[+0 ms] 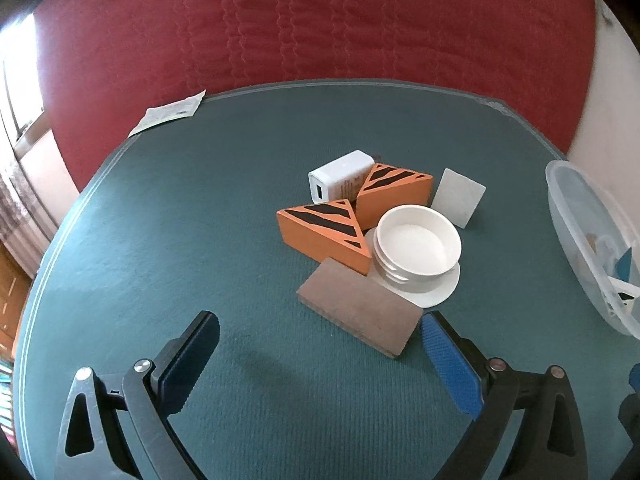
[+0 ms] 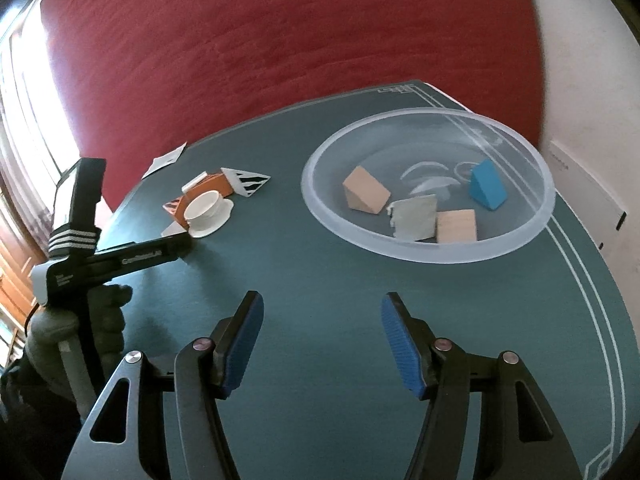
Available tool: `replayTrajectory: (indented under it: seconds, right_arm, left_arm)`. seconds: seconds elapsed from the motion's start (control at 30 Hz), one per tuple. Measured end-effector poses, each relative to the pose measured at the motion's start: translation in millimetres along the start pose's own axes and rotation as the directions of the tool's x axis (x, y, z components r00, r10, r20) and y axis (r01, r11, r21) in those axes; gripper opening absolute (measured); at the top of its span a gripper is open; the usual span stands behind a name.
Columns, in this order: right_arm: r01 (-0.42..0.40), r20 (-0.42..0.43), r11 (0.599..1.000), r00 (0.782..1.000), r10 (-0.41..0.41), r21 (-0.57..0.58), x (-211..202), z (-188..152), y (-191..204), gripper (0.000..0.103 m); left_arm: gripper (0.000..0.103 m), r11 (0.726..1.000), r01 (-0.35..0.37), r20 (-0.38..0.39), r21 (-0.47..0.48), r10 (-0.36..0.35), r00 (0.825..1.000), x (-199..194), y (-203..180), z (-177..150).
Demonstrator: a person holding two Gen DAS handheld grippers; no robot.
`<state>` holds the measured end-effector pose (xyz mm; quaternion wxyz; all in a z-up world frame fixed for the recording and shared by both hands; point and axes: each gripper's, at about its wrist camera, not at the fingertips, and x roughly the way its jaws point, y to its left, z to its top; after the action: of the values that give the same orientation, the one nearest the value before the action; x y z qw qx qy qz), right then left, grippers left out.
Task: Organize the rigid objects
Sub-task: 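Withdraw both open grippers from the bowl toward the brick and cup, then grasp the brown brick with the left gripper while the right gripper grasps the white cup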
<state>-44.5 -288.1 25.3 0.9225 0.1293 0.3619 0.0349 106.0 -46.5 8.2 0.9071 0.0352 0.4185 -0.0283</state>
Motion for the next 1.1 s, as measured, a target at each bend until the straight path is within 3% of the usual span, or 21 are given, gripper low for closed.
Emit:
replayTrajectory:
  seconds: [0.37, 0.5, 0.63, 0.87, 1.1]
  right_arm:
    - [-0.018, -0.026, 1.0, 1.0, 0.018, -0.02, 8.6, -0.1, 14.8, 0.063]
    - [-0.02, -0.035, 0.999, 0.999, 0.019, -0.028, 11.8, -1.2, 20.3, 0.063]
    - [-0.019, -0.042, 0.999, 0.999, 0.017, -0.044, 14.3, -1.8, 27.0, 0.063]
    - [-0.023, -0.056, 0.998, 0.998, 0.02, -0.06, 19.6, -2.9, 36.1, 0.063]
    - [-0.037, -0.076, 0.995, 0.997, 0.031, -0.088, 28.8, 3.4, 48.3, 0.063]
  left_arm:
    - [0.099, 0.999, 0.031, -0.028, 0.014, -0.031, 0.999, 7.4, -0.5, 2.6]
    - [0.089, 0.998, 0.06, -0.014, 0.029, -0.06, 0.998, 5.7, -2.0, 2.1]
    - [0.067, 0.994, 0.094, 0.015, 0.06, -0.095, 0.995, 0.7, -5.3, -0.3]
    - [0.066, 0.989, 0.146, 0.024, 0.015, -0.146, 0.989, -4.3, 4.1, -2.5]
    - [0.066, 0.992, 0.12, 0.036, -0.026, -0.119, 0.992, -15.2, 14.5, -11.9]
